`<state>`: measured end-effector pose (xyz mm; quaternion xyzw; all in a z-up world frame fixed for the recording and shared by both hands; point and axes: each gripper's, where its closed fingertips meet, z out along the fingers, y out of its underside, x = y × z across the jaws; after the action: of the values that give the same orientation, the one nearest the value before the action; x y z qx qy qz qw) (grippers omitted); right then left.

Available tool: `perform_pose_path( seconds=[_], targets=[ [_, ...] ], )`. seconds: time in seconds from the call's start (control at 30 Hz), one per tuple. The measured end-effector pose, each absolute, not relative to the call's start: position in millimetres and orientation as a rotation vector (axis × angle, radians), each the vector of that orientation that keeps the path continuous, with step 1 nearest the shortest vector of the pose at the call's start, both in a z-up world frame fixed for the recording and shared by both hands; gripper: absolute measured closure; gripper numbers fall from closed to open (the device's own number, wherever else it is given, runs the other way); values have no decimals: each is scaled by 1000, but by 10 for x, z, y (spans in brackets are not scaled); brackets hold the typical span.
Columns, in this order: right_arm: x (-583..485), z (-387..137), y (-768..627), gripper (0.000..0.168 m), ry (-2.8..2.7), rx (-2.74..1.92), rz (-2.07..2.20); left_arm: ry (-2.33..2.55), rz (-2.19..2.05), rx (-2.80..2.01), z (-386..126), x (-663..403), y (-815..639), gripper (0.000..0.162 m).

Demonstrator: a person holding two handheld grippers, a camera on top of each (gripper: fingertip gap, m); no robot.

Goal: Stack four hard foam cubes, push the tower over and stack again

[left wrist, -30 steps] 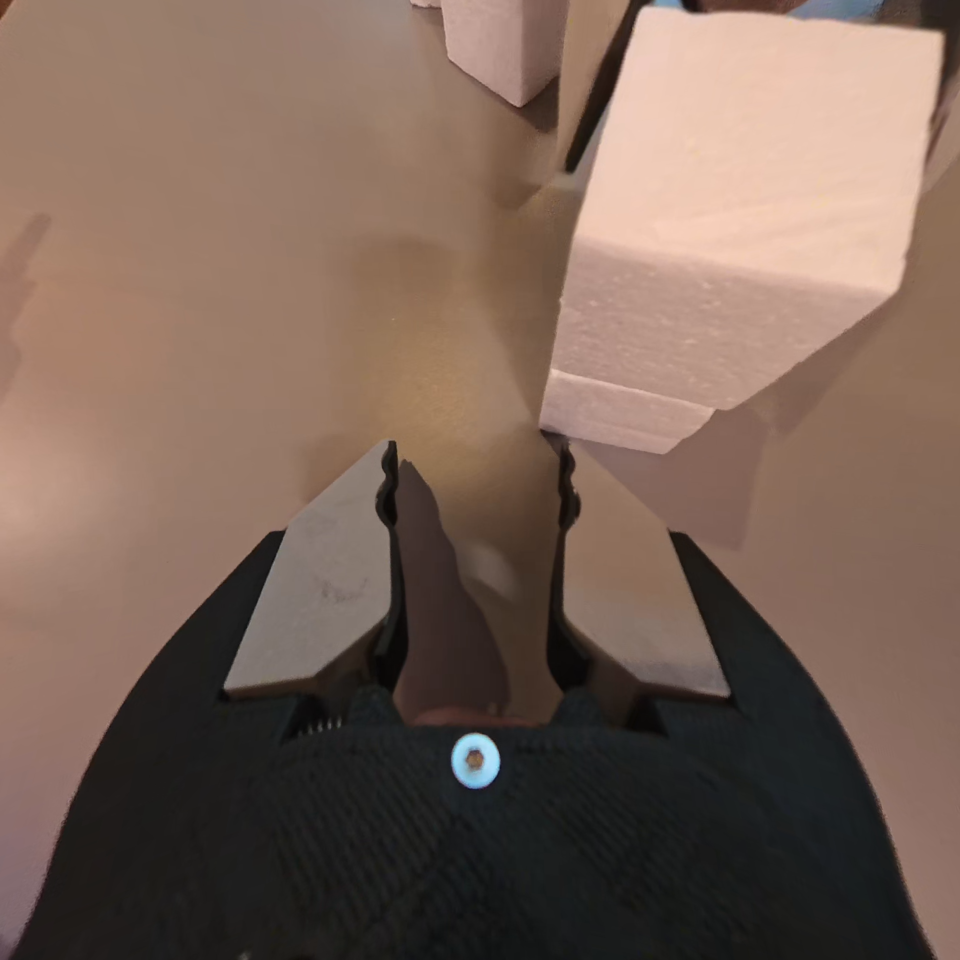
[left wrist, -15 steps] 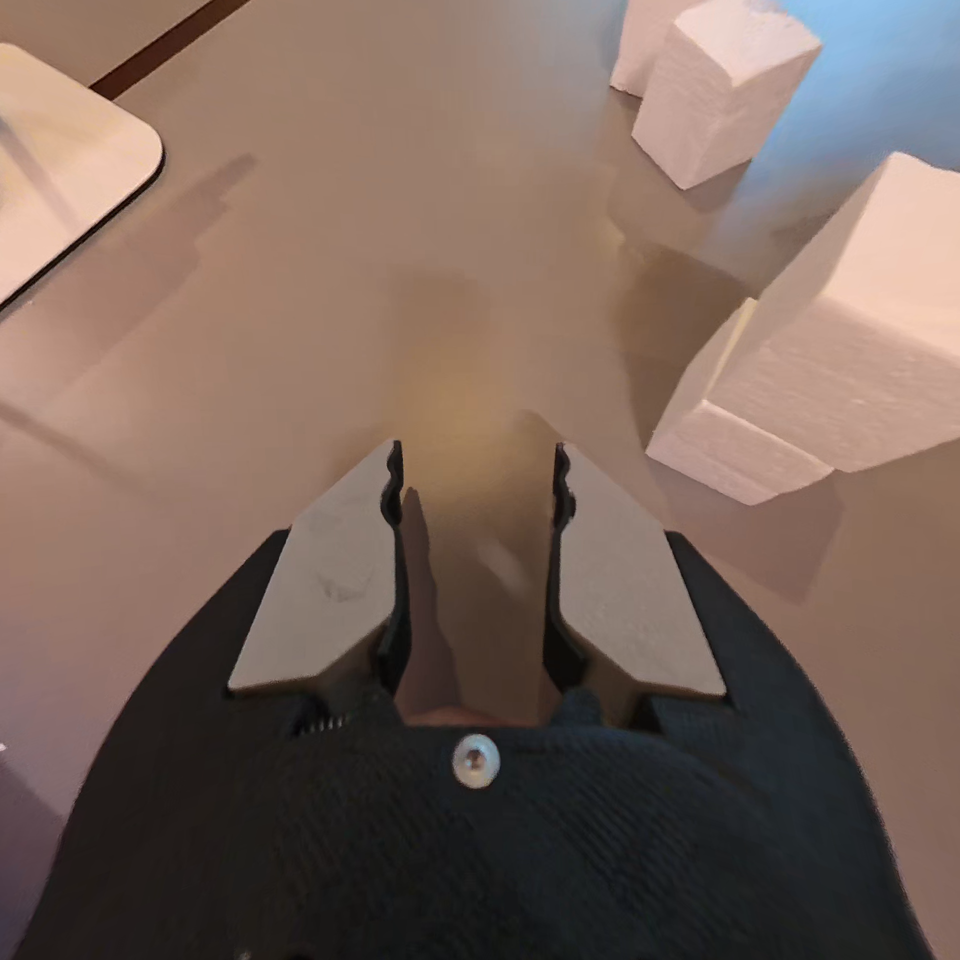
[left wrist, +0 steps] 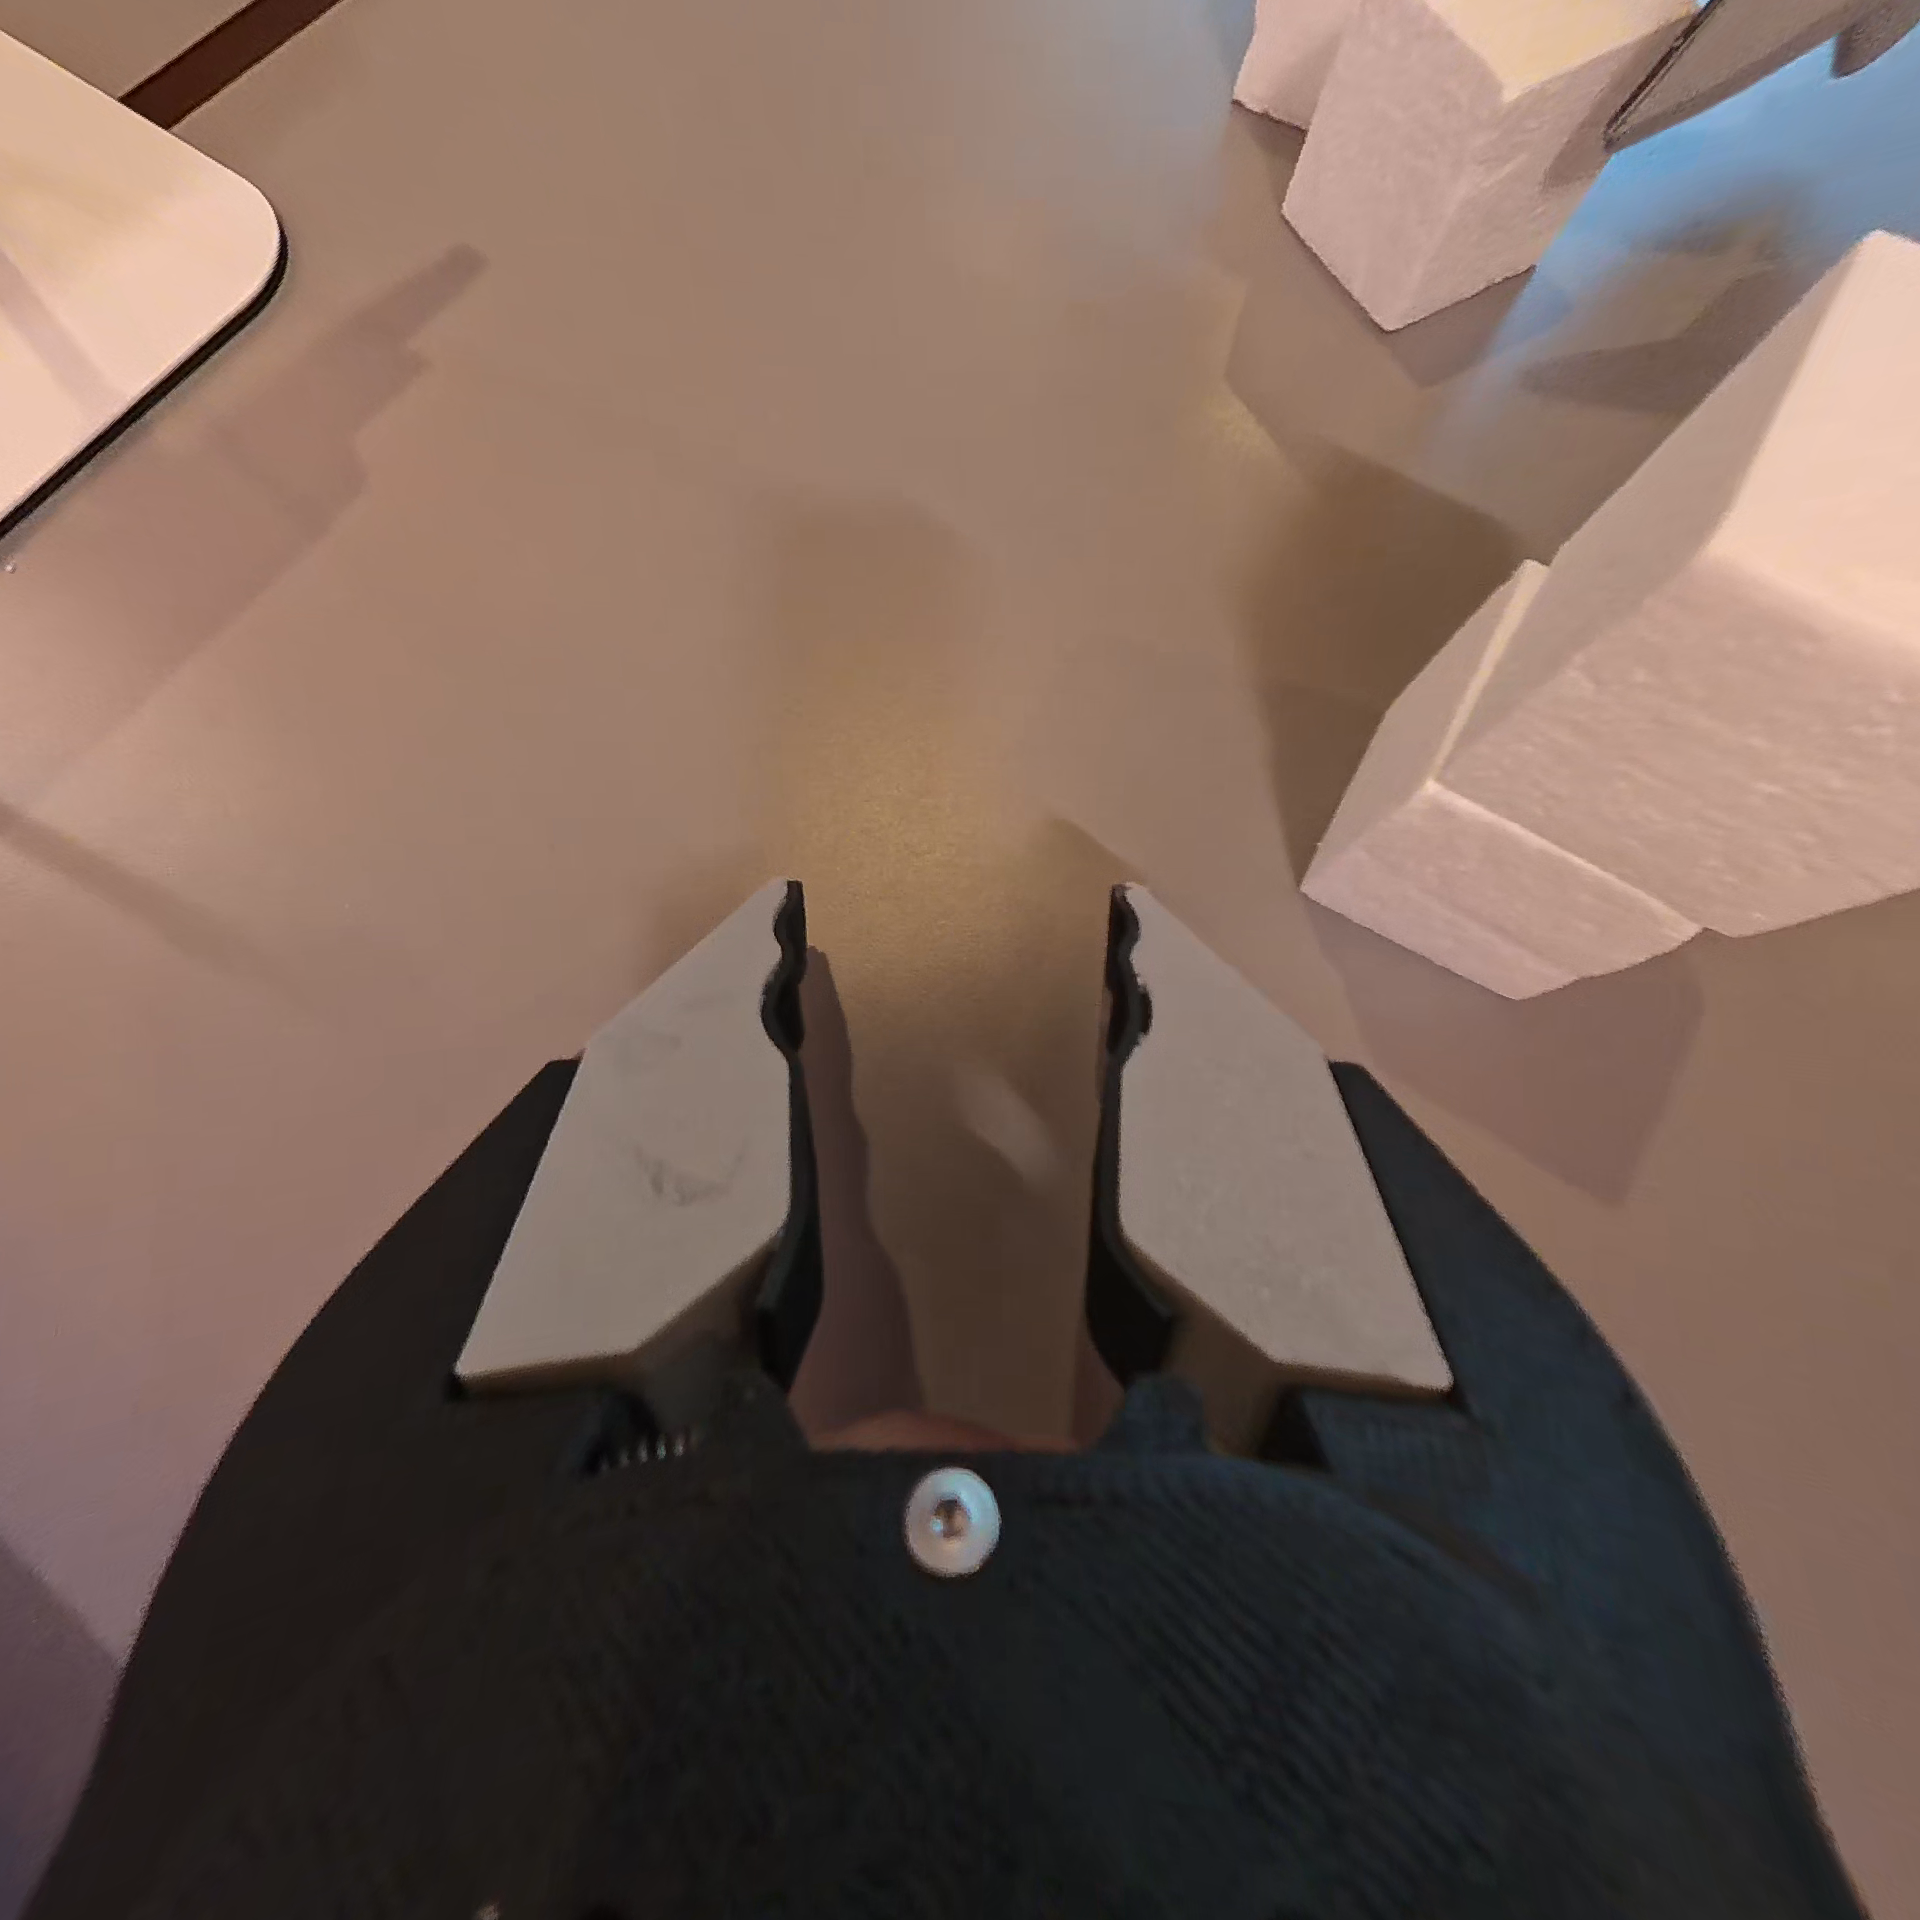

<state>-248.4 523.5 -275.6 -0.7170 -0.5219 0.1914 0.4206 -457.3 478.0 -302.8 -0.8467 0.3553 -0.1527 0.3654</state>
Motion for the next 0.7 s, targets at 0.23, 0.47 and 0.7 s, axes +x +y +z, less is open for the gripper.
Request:
perform_pose_path(
  seconds=[0.23,0.47,0.7],
  targets=[
    [-2552,-2683,5176,110,-1341,-1730,459,920,-386,-2183,-3044,-4572,4776,105],
    [-2523,-2932,5210,102,-1414,-1793,335,941,-382,-2196,-3089,-4553,4760,105],
    [-2574,-2763,5165,113,-1382,-1744,396,932,-382,-2199,-3089,-4562,4766,106]
  ],
)
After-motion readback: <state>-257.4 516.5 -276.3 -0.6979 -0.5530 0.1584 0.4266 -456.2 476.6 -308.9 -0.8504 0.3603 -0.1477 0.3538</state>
